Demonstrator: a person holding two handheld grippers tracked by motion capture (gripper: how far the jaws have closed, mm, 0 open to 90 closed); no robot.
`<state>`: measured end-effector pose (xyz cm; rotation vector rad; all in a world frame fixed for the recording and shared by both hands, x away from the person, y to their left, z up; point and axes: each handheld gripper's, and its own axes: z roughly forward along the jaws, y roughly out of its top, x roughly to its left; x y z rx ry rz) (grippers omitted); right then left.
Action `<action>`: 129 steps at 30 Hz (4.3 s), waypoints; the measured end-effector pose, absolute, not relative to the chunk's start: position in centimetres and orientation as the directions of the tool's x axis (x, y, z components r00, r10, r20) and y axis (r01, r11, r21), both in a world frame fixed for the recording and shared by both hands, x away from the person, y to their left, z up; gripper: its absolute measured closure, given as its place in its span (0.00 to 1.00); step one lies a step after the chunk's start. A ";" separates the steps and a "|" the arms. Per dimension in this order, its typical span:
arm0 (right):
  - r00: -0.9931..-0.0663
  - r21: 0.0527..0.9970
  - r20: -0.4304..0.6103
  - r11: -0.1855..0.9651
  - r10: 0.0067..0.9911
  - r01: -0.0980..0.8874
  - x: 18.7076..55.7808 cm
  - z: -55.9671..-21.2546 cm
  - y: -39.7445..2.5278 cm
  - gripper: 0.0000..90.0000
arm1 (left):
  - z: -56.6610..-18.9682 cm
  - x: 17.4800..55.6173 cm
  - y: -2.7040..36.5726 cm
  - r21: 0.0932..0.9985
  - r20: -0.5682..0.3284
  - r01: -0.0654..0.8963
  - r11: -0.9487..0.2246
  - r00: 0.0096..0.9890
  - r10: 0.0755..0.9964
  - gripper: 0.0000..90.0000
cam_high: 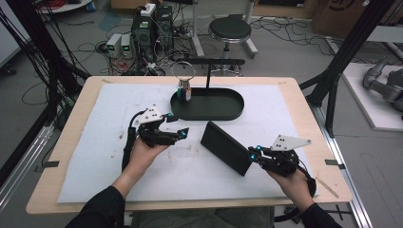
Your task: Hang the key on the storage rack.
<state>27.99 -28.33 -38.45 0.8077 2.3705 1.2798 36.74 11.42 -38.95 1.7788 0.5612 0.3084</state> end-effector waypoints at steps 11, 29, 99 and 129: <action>-0.817 0.836 -0.041 0.468 0.575 0.288 28.0 -38.2 -28.3 0.92 | -40.1 39.0 8.1 0.942 -0.080 0.210 -0.260 0.897 0.435 0.37; -0.840 0.830 -0.041 0.487 0.541 0.273 28.4 -38.1 -28.6 0.92 | -42.6 41.6 5.5 0.931 -0.139 0.234 -0.280 0.937 0.320 0.41; -0.971 0.864 0.094 0.467 0.220 0.189 31.4 -36.9 -26.2 0.80 | -39.2 32.4 12.4 0.976 -0.044 0.074 -0.205 0.988 0.145 0.81; -0.947 0.943 0.164 0.238 0.277 0.233 31.8 -37.7 -26.1 0.85 | -38.8 32.1 14.0 0.996 -0.082 0.086 -0.012 0.976 0.200 0.79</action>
